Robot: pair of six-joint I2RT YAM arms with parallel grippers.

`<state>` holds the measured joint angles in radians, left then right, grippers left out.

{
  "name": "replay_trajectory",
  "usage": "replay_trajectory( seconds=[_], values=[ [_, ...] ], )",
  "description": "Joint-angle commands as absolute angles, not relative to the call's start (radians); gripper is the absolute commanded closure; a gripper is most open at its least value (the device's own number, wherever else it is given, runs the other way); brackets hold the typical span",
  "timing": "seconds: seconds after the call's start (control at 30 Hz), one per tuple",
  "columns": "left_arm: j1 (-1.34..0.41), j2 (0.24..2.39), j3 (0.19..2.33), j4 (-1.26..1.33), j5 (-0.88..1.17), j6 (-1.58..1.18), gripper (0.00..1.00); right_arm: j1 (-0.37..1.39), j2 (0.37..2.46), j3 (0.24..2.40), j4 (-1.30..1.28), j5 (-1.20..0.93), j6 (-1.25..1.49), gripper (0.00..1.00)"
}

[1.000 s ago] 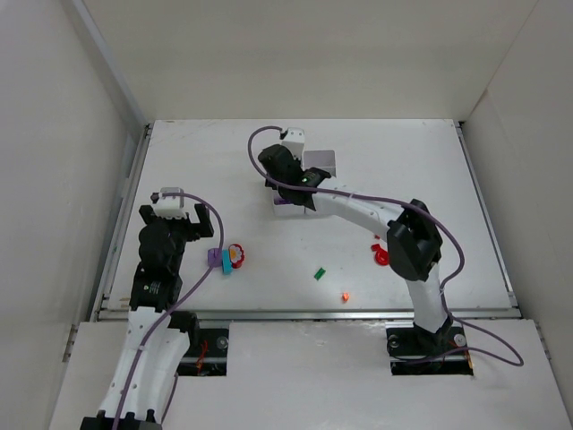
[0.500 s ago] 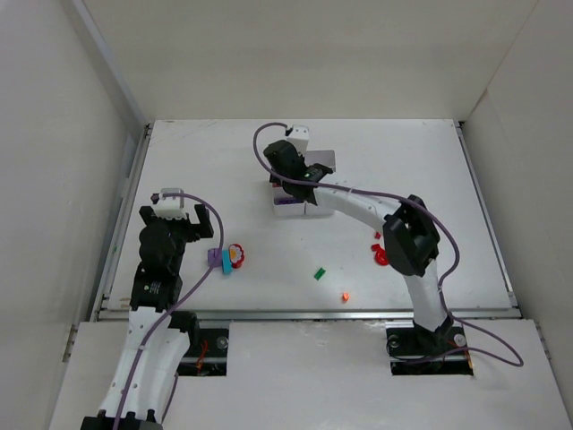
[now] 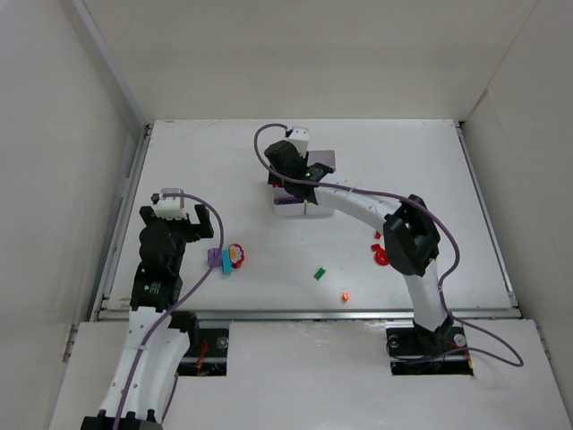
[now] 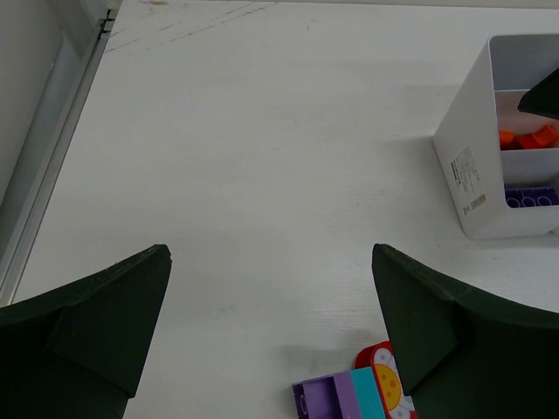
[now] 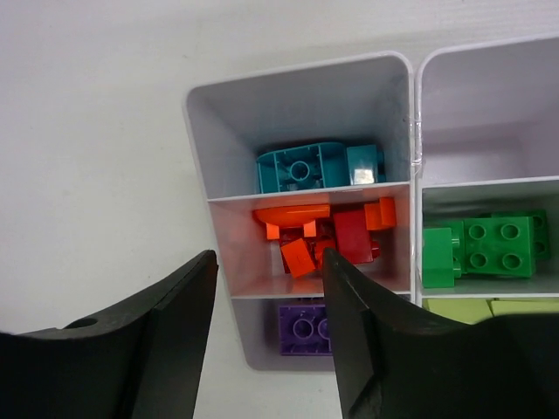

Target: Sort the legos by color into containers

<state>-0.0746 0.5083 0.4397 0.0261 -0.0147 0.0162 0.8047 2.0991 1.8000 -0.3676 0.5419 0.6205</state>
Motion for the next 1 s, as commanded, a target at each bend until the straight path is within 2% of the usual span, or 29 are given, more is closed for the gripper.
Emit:
replay_trajectory(
  seconds=[0.0, 0.1, 0.23, 0.27, 0.37, 0.47, 0.5, 0.6, 0.7, 0.97],
  values=[
    [-0.071, 0.503, 0.434, 0.08, -0.02, 0.0, 0.01, 0.808, 2.045, 1.804, -0.383, 0.54, 0.609, 0.43],
    [-0.071, 0.503, 0.434, 0.08, -0.02, 0.0, 0.01, 0.808, 1.99, 1.804, -0.402, 0.503, 0.557, 0.42],
    [-0.071, 0.503, 0.434, 0.08, -0.011, 0.0, 0.01, 0.808, 1.858, 1.76, -0.515, 0.503, 0.505, 0.34],
    [-0.071, 0.503, 0.434, 0.08, -0.011, 0.0, 0.01, 0.808, 1.786, 1.712, -0.591, 0.503, 0.496, 0.29],
    [-0.071, 0.494, 0.434, 0.08, 0.002, 0.0, 0.01, 0.808, 1.668, 1.569, -0.763, 0.474, 0.518, 0.25],
    [-0.071, 0.494, 0.434, 0.08, 0.011, 0.0, 0.01, 0.808, 1.514, 1.407, -0.865, 0.346, 0.618, 0.25],
    [-0.071, 0.485, 0.434, 0.08, 0.011, 0.0, 0.01, 0.824, 1.444, 1.272, -0.882, 0.303, 0.65, 0.25],
    [-0.093, 0.485, 0.434, 0.08, 0.011, 0.0, 0.01, 0.898, 1.356, 1.029, -0.845, 0.166, 0.742, 0.25],
    [-0.103, 0.476, 0.434, 0.08, 0.011, 0.0, 0.01, 0.968, 1.278, 0.893, -0.775, 0.019, 0.758, 0.25],
    [-0.112, 0.456, 0.434, 0.08, 0.02, 0.0, 0.01, 0.968, 1.267, 0.772, -0.789, -0.031, 0.815, 0.3]
  ],
)
